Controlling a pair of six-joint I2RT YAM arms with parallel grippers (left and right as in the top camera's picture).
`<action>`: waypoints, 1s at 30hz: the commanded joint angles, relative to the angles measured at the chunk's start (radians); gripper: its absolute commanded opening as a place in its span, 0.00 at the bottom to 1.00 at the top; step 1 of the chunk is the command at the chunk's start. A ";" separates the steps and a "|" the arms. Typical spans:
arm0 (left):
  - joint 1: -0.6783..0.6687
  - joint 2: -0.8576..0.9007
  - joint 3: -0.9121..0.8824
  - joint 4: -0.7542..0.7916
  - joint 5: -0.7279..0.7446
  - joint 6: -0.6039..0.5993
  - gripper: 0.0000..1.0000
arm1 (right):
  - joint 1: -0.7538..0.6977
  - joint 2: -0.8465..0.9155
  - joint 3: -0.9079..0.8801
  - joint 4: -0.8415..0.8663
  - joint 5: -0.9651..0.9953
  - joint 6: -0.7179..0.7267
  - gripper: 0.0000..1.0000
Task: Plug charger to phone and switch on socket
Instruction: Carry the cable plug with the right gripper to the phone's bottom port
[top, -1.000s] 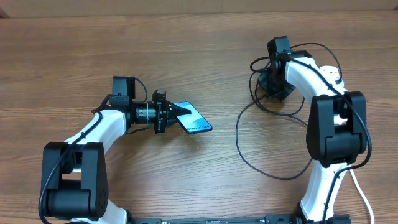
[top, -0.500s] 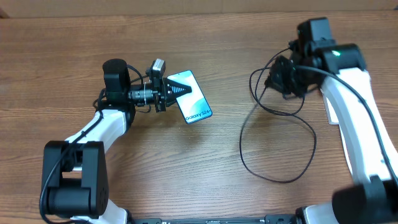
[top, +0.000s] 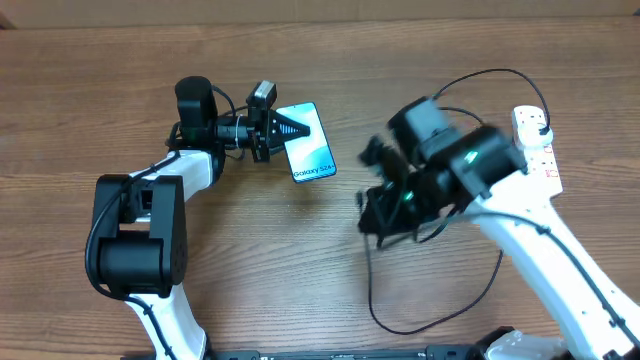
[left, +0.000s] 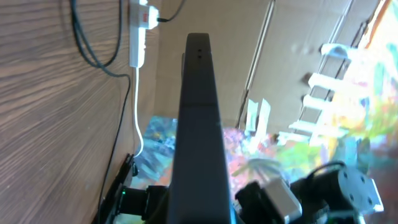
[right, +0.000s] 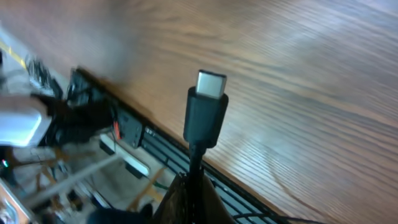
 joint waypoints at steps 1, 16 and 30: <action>-0.001 -0.003 0.032 0.012 0.040 -0.008 0.04 | 0.070 -0.046 -0.056 0.058 0.021 0.055 0.04; -0.033 -0.003 0.032 0.037 0.040 0.168 0.04 | 0.210 -0.039 -0.178 0.312 0.238 0.162 0.04; -0.066 -0.003 0.032 0.042 0.040 0.217 0.04 | 0.213 0.062 -0.178 0.350 0.288 0.162 0.04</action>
